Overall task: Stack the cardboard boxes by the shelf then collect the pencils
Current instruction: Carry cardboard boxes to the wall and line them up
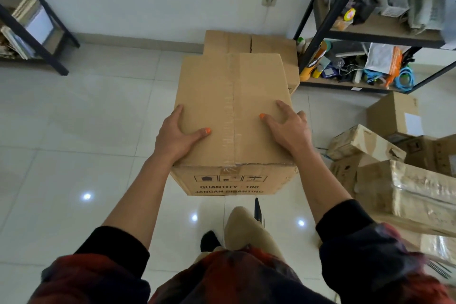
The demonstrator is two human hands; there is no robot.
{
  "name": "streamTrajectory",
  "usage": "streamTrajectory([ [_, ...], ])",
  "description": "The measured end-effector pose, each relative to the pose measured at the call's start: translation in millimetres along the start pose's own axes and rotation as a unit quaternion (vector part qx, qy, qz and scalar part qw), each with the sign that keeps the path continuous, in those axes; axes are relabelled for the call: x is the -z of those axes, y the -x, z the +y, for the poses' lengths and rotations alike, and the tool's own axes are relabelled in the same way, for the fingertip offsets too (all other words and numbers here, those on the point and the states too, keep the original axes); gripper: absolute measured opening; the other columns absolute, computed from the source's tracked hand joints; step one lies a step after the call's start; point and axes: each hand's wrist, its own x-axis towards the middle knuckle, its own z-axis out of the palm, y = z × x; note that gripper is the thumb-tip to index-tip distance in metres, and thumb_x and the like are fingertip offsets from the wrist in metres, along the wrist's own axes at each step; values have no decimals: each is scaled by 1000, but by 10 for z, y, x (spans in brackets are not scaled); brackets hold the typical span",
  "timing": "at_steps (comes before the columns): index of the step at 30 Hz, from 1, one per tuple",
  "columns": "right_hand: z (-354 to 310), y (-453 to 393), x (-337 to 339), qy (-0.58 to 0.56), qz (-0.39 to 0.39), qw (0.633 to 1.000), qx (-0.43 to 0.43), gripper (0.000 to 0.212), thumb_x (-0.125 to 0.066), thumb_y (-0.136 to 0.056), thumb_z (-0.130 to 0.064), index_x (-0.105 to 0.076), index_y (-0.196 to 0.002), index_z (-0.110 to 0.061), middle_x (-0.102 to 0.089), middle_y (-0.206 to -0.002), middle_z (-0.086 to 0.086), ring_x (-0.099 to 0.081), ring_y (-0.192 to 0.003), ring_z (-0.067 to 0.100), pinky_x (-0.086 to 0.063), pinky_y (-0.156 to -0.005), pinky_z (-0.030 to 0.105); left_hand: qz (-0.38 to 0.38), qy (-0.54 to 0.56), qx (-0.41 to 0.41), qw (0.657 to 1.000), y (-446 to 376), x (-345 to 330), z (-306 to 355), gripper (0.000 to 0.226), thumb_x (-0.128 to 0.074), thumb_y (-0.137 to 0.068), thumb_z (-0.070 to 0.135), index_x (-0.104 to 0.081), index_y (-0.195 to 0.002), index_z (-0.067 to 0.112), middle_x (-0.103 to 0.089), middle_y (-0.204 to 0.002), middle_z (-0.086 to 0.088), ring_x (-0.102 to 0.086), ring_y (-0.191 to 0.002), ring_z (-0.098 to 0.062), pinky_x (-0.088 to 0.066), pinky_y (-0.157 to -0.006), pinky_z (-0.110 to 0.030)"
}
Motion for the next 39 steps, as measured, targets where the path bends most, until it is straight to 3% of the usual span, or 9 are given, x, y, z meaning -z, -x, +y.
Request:
streamTrajectory([
  [8,-649,-766,-313,-11,10,1000,-19,71,-54,-83,-69,-30,-147,-47,-38,-137,6,-49,-121,33,-47,-100,48,-14,-3,14,1000,-1029,335,50,105,-72,-71,67,-20,-155,31,-33,-155,2,-38,-138,-22,-36,-111,-46],
  [13,-1179,-1178,-531,18,-13,1000,-5,72,-55,-84,-68,-30,-147,-45,-36,-143,12,-47,-124,38,-43,-103,47,-11,22,56,998,-1541,658,28,111,-68,-68,74,-9,-154,35,-38,-151,0,-44,-133,-26,-41,-107,-49],
  [20,-1859,-1600,-817,40,-39,998,2,74,-55,-85,-66,-27,-149,-44,-34,-143,14,-47,-124,41,-44,-100,46,19,1,79,997,-2260,1122,15,110,-66,-73,71,-5,-156,31,-33,-154,-4,-39,-137,-29,-37,-109,-48],
  [26,-2322,-2043,-1220,21,-37,999,-28,75,-58,-81,-68,-29,-147,-48,-23,-154,17,-45,-127,43,-43,-105,50,-12,-9,86,996,-2998,1460,-105,111,-67,-74,70,-5,-156,28,-30,-155,-6,-36,-139,-29,-34,-110,-47],
  [31,-2750,-2388,-1648,4,-14,998,-54,69,-57,-84,-65,-32,-146,-46,-35,-143,14,-49,-122,39,-45,-98,44,-43,-23,91,995,-3619,1792,-273,110,-67,-73,71,-8,-156,30,-31,-153,-5,-39,-137,-29,-37,-110,-45],
  [39,-2985,-2947,-2538,-43,-29,996,-73,67,-56,-84,-65,-30,-144,-50,-35,-139,10,-51,-118,34,-48,-100,45,-22,-120,107,987,-4451,1878,-719,100,-58,-78,73,-11,-155,30,-27,-153,-4,-43,-132,-30,-39,-103,-44],
])
